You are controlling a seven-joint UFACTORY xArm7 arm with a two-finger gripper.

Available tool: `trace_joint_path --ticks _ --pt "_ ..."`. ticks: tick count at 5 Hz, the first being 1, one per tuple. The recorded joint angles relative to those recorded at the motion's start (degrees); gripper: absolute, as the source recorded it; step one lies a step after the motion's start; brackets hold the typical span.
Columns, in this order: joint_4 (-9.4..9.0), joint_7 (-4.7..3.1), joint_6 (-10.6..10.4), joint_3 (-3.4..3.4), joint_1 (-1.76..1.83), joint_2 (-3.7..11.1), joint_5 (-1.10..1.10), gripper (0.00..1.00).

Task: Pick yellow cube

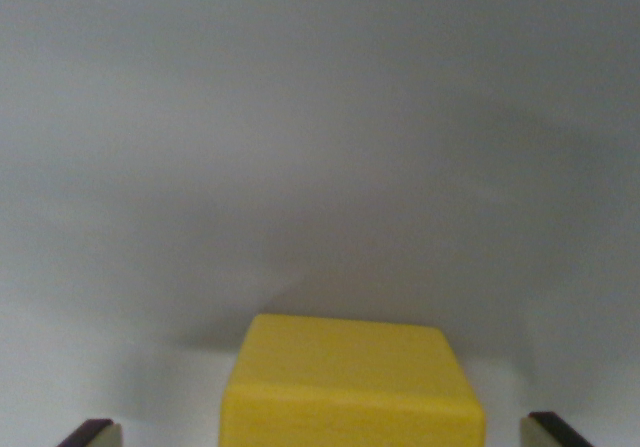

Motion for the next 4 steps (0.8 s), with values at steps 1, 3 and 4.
trace_joint_path --ticks 1,3,4 --pt "0.0 0.0 0.0 0.0 0.0 0.0 0.0 1.0" --pt "0.07 0.0 0.11 0.0 0.0 -0.04 0.0 1.0" --pt "0.07 0.0 0.11 0.0 0.0 -0.04 0.0 1.0"
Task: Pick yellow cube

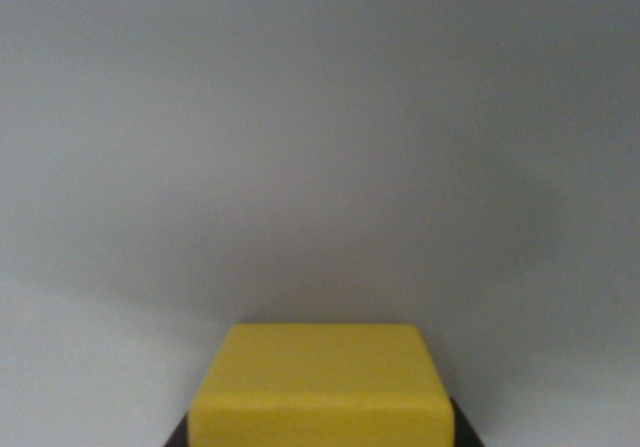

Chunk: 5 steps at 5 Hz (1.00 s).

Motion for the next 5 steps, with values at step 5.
trace_joint_path --ticks 5 --pt "1.76 0.02 2.78 0.03 -0.02 -1.02 0.05 1.0"
